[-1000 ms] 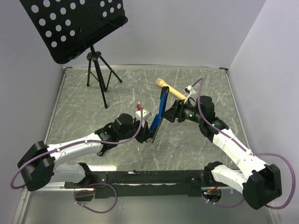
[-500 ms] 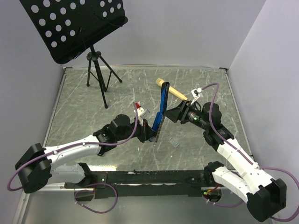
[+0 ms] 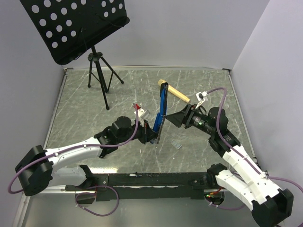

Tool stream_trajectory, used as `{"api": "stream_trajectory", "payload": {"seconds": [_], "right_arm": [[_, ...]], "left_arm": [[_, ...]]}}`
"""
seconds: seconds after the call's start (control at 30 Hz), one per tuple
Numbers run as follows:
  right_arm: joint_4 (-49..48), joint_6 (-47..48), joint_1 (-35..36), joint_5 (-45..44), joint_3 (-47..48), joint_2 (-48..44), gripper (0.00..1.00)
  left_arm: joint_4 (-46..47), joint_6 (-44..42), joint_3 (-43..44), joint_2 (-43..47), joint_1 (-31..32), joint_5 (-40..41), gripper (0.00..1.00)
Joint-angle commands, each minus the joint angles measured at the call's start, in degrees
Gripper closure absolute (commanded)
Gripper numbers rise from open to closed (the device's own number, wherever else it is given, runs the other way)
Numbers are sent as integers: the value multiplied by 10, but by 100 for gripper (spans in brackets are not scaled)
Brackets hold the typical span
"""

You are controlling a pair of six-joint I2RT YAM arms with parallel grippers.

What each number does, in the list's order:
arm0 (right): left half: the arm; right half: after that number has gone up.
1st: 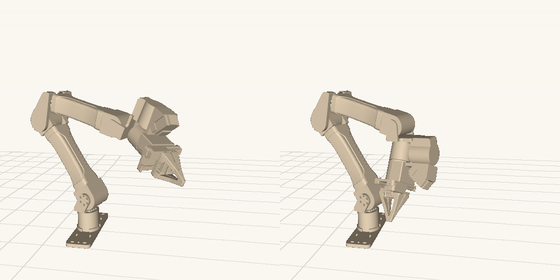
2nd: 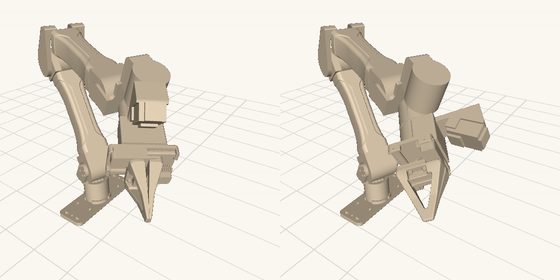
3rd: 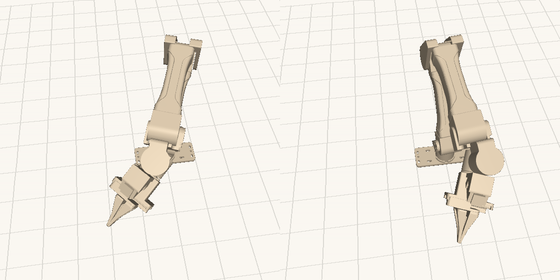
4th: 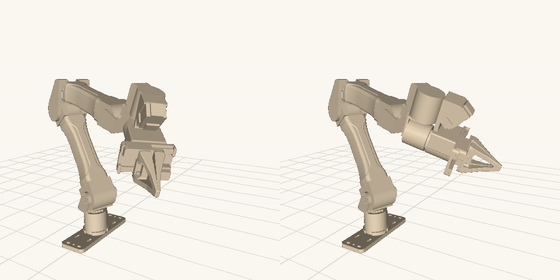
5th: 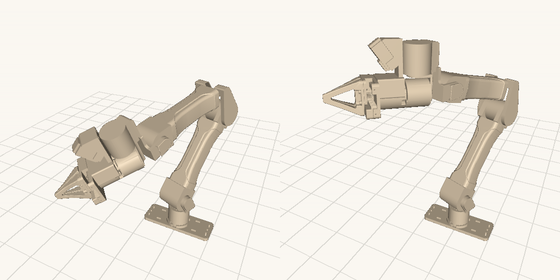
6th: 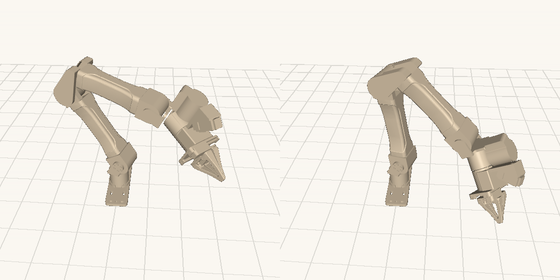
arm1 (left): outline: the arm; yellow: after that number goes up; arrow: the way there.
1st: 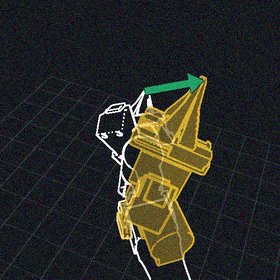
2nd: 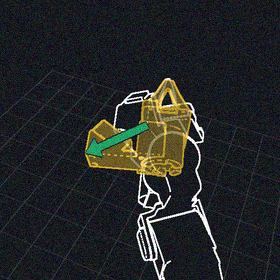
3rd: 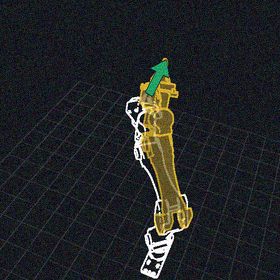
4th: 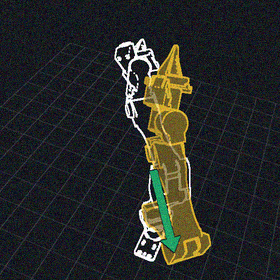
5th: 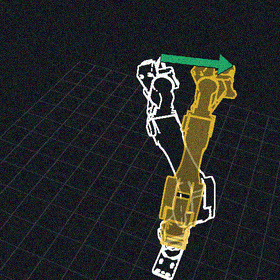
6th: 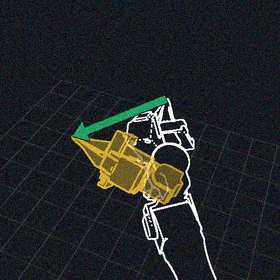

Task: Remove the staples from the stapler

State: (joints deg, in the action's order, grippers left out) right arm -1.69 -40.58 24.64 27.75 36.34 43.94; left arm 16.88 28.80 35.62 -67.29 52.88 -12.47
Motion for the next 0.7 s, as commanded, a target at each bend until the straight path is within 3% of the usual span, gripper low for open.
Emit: {"api": "stream_trajectory", "payload": {"seconds": [0.0,0.2,0.57,0.67], "right_arm": [[-16,1,6,14,16,13,31],[-49,-18,30,9,11,39,32],[-24,14,79,-62,57,99,35],[-23,17,90,-96,60,111,40]], "left_arm": [[88,14,13,11,-2,3,99],[98,45,16,3,-2,9,99],[96,69,18,-2,-3,32,99],[83,65,25,-6,-3,31,99]]}}
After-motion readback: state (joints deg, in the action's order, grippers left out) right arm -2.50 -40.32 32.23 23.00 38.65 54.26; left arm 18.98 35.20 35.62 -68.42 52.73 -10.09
